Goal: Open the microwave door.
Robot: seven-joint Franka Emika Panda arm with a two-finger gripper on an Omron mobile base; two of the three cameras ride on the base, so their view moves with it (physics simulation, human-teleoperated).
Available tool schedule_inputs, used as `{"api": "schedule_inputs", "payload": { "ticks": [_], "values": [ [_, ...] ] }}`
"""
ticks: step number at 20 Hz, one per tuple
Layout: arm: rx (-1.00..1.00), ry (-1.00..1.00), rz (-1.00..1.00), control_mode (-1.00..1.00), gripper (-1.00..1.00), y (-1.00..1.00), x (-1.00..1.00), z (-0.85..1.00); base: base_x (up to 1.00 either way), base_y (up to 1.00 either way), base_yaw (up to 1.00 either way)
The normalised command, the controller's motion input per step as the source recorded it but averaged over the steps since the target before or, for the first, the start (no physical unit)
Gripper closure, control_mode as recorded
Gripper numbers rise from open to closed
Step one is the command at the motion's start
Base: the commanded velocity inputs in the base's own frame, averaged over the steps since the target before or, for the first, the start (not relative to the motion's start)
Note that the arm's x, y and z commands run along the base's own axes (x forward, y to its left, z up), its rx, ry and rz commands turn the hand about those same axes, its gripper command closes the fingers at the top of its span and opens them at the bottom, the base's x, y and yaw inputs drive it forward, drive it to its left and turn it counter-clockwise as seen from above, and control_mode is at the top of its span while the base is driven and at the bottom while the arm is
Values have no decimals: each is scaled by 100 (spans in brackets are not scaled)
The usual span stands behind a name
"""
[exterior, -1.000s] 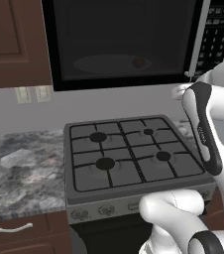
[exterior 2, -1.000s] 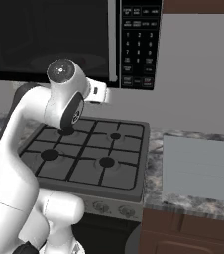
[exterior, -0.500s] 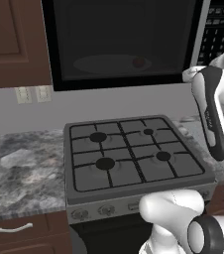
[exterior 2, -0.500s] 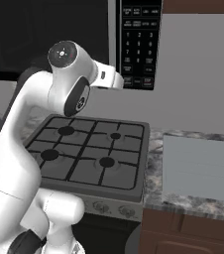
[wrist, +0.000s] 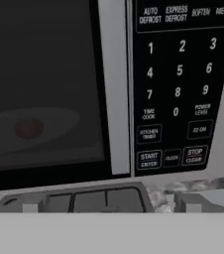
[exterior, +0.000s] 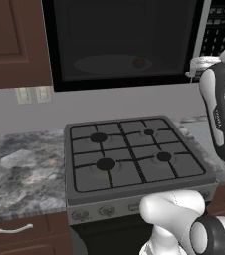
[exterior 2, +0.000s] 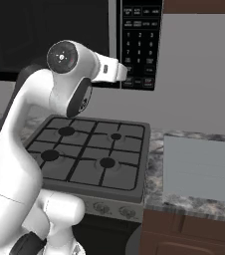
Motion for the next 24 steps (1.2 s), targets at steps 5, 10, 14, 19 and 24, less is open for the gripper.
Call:
{"api": "schedule_inputs", "payload": {
  "ticks": [5, 10, 14, 19, 24],
  "values": [
    [0, -29, 0, -100, -100, 0, 9, 0, 0, 0, 0],
    [0, -8, 0, -100, -100, -6, 27, 0, 0, 0, 0],
    [0, 0, 0, -100, -100, -18, 33, 0, 0, 0, 0],
    [1, 0, 3, -100, -100, -24, 40, 0, 0, 0, 0],
    [0, 0, 5, -100, -100, -6, 43, 0, 0, 0, 0]
  ]
}}
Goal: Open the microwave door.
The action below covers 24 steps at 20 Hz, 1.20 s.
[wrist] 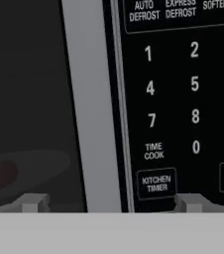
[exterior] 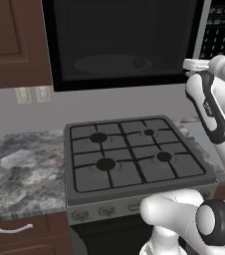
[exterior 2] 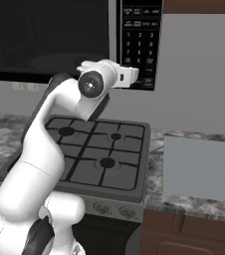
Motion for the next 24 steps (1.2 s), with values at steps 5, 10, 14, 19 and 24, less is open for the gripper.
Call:
{"api": "schedule_inputs", "payload": {
  "ticks": [5, 10, 14, 19, 24],
  "values": [
    [0, -1, 3, -100, -100, 0, 44, 0, 0, 0, 0],
    [0, 0, 3, -100, -100, 0, 49, 0, 0, 0, 0],
    [0, 0, 4, -100, -100, 0, 52, 0, 0, 0, 0],
    [0, 0, 5, -100, -100, -2, 53, 0, 0, 0, 0],
    [0, 0, 5, -100, 100, -1, 55, 0, 0, 0, 0]
  ]
}}
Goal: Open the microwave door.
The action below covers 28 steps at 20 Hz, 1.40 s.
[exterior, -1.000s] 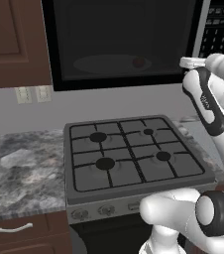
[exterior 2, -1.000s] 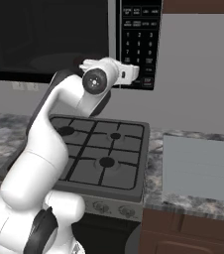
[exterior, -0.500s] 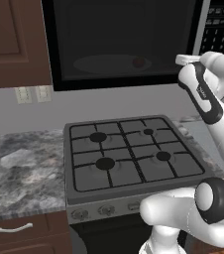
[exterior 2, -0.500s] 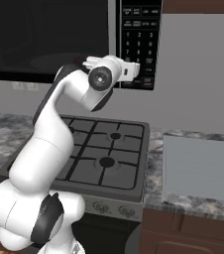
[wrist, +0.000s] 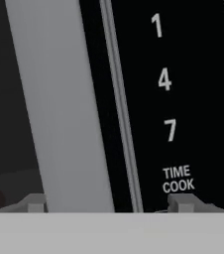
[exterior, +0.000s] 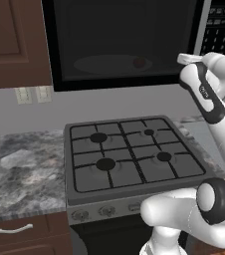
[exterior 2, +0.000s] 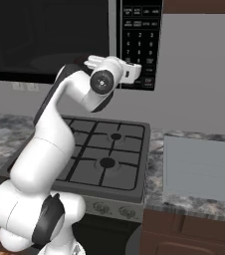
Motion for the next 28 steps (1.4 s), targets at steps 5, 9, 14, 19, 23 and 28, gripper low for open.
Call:
{"api": "schedule_inputs", "payload": {
  "ticks": [5, 9, 14, 19, 23, 28],
  "values": [
    [0, 0, 1, -100, 100, 0, 30, 0, 0, 0, 0],
    [0, 1, 3, -100, 100, 0, -18, 0, 0, 0, 0],
    [0, 7, 0, -100, 100, -3, -61, 0, 0, 0, 0],
    [0, 9, 0, -100, 100, -25, -88, 0, 0, 0, 0],
    [0, 15, 0, -100, 100, -34, -81, 0, 0, 0, 0],
    [0, 17, 0, -100, 100, -34, -73, 0, 0, 0, 0]
  ]
}}
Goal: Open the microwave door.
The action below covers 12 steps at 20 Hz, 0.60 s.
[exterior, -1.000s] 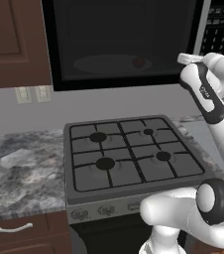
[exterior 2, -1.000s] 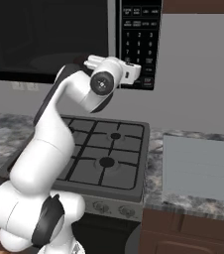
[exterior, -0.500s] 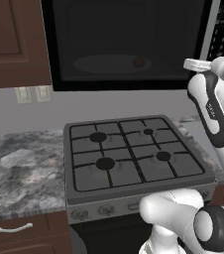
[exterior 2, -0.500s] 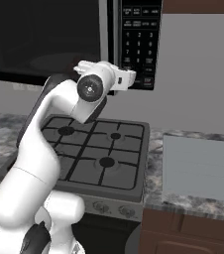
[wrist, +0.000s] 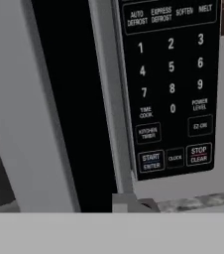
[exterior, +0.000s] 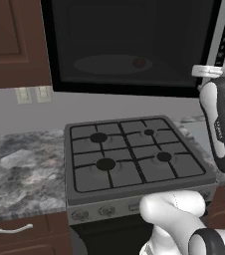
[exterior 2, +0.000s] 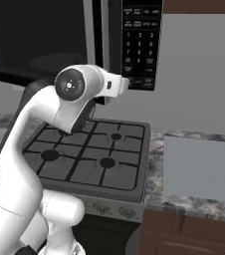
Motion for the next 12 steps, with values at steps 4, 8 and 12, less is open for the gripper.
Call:
{"api": "schedule_inputs", "payload": {
  "ticks": [4, 8, 12],
  "values": [
    [0, 17, 0, -100, 100, -8, -47, 0, 0, 0, 0],
    [0, 10, 1, -100, -100, 0, -37, 2, 0, 0, 0],
    [0, -4, 1, -100, -100, -22, -47, 40, 0, 0, 0]
  ]
}}
